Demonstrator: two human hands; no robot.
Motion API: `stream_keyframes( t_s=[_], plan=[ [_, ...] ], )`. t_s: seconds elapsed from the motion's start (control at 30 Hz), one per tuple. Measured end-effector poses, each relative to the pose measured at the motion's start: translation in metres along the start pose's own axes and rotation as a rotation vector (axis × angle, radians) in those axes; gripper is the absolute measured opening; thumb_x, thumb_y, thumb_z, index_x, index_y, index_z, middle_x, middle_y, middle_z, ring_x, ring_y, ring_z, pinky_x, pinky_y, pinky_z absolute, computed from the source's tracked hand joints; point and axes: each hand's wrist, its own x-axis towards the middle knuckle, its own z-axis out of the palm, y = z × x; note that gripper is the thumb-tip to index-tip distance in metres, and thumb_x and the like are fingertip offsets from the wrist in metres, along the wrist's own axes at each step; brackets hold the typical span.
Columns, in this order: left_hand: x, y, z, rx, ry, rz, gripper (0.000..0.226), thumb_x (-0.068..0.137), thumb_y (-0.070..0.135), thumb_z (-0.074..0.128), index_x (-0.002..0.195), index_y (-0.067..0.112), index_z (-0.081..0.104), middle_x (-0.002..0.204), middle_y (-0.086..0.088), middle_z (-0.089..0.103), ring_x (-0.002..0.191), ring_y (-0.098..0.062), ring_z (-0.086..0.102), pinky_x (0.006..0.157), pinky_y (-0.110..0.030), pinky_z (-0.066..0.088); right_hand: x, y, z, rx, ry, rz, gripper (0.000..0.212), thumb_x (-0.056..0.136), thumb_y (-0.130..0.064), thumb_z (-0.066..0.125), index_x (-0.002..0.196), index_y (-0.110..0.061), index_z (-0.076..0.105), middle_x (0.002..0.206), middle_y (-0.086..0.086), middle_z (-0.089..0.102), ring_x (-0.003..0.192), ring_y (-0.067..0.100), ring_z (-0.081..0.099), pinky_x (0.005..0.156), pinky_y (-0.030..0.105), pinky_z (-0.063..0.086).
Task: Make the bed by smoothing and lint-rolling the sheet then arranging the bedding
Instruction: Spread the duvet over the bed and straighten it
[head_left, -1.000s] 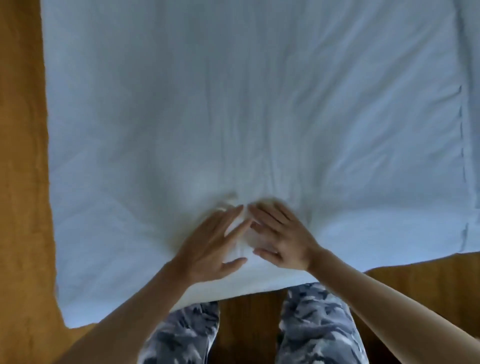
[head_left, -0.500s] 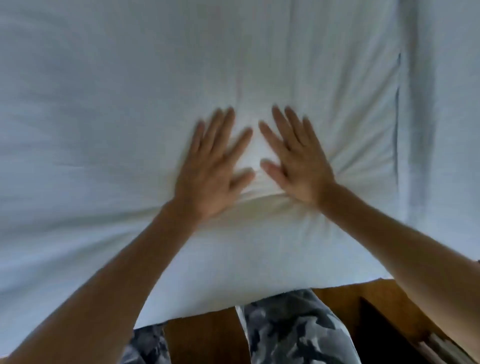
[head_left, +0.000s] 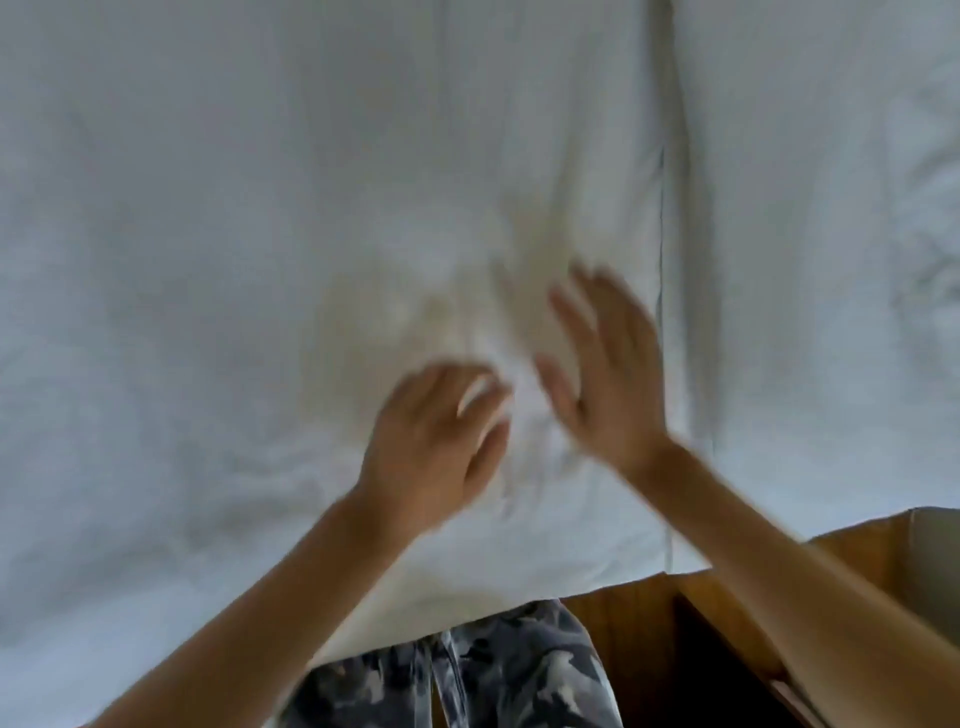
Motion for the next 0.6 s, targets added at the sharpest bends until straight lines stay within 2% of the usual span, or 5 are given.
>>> stream_keyframes(
  t_s=[0.07, 0.17, 0.4, 0.5, 0.6],
  plan=[
    [0.071, -0.016, 0.007, 0.195, 0.034, -0.019, 0.043, 0.093, 0.028, 0.05, 0.13, 0.007, 0.056, 0.138, -0.022, 0.051, 0.124, -0.04, 0.05, 0.104, -0.045, 0.037, 0.078, 0.041, 0.007, -0.132, -0.038, -0.006, 0.051, 0.101, -0.039, 0.038, 0.143, -0.01, 0.042, 0.148, 0.024, 0.038, 0.138, 0.038, 0.033, 0.114, 0.047, 0.029],
    [0.123, -0.035, 0.027, 0.355, -0.147, -0.015, 0.062, 0.094, 0.042, 0.045, 0.145, 0.007, 0.04, 0.153, -0.024, 0.03, 0.142, -0.041, 0.028, 0.116, -0.053, 0.021, 0.115, 0.082, 0.026, -0.266, -0.207, 0.141, 0.059, 0.102, -0.049, 0.019, 0.151, -0.018, 0.029, 0.157, 0.017, 0.022, 0.146, 0.035, 0.019, 0.118, 0.049, 0.019],
    [-0.033, 0.012, 0.058, 0.337, -0.44, 0.17, 0.08, 0.1, 0.057, 0.026, 0.151, -0.005, 0.017, 0.159, -0.024, 0.01, 0.149, -0.035, 0.006, 0.12, -0.051, 0.015, -0.085, -0.009, 0.041, -0.163, -0.358, 0.315, 0.056, 0.103, -0.037, 0.017, 0.153, -0.013, 0.014, 0.16, 0.017, 0.008, 0.148, 0.033, 0.005, 0.12, 0.049, 0.01],
    [-0.071, 0.032, 0.058, 0.343, -0.444, 0.191, 0.079, 0.1, 0.059, 0.03, 0.149, -0.002, 0.026, 0.159, -0.021, 0.016, 0.149, -0.033, 0.012, 0.117, -0.052, 0.025, -0.124, -0.034, 0.028, -0.188, -0.444, 0.286, 0.058, 0.104, -0.038, 0.017, 0.154, -0.011, 0.009, 0.161, 0.014, 0.003, 0.149, 0.03, 0.004, 0.119, 0.048, 0.014],
    [-0.087, 0.041, 0.056, 0.306, -0.491, 0.16, 0.073, 0.097, 0.058, 0.036, 0.148, 0.005, 0.035, 0.159, -0.014, 0.022, 0.148, -0.029, 0.017, 0.116, -0.052, 0.023, -0.134, -0.038, 0.011, -0.109, -0.491, 0.215, 0.055, 0.103, -0.034, 0.03, 0.153, -0.011, 0.021, 0.16, 0.015, 0.013, 0.149, 0.029, 0.009, 0.116, 0.048, 0.02]
  ],
)
